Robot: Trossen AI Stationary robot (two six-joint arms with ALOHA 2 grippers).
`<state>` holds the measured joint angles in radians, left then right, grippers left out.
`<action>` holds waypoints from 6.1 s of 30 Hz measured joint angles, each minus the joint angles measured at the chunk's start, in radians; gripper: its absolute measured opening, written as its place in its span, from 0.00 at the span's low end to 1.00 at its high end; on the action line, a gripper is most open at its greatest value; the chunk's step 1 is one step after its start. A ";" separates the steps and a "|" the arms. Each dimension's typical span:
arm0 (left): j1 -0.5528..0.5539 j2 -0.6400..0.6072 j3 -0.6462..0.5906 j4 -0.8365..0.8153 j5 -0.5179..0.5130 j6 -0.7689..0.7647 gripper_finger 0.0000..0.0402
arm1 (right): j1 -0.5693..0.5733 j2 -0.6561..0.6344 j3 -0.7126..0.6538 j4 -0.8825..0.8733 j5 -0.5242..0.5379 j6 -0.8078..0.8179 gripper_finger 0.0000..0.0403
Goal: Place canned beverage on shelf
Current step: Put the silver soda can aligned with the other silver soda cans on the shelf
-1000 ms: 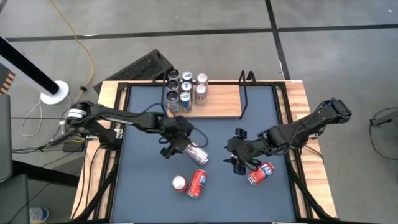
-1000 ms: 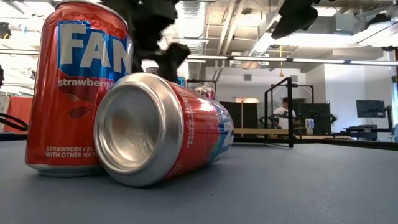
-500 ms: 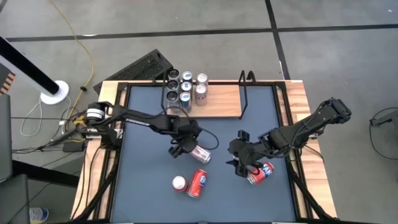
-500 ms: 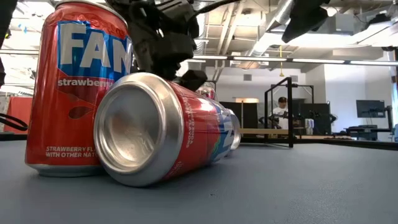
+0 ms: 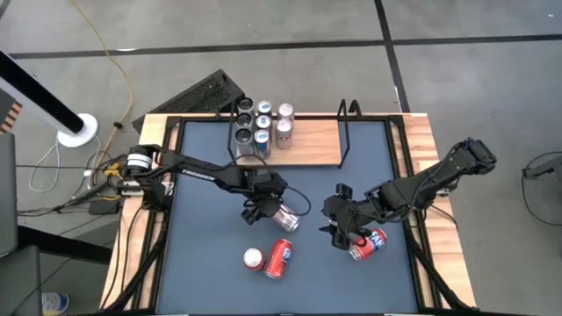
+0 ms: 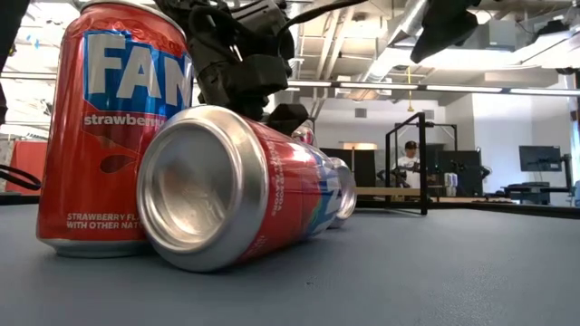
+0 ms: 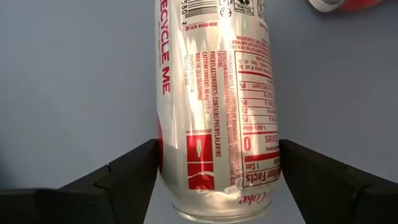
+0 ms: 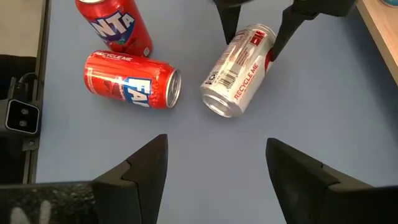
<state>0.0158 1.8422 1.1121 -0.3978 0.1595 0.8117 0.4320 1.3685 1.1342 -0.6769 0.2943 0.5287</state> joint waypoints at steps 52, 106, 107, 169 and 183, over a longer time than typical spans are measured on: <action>-0.389 0.010 0.208 -0.361 -0.998 0.124 0.72 | 0.060 0.022 0.000 0.005 0.021 0.066 0.63; -0.471 0.008 0.069 -0.212 -1.270 0.429 0.84 | 0.085 0.109 0.000 0.013 0.017 0.077 0.63; -0.475 0.008 0.085 -0.213 -1.257 0.416 0.84 | 0.085 0.109 0.000 0.013 0.017 0.079 0.63; -0.188 -0.736 -0.574 0.327 -0.660 -0.949 0.78 | -0.120 0.266 0.188 0.355 0.181 -0.178 0.63; -0.188 -0.482 -0.572 0.618 -0.591 -0.954 0.60 | -0.084 0.264 0.188 0.310 0.179 -0.159 0.63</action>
<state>-0.1722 1.3607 0.5398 0.2207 -0.4317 -0.1424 0.3484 1.6325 1.3220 -0.3665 0.4736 0.3695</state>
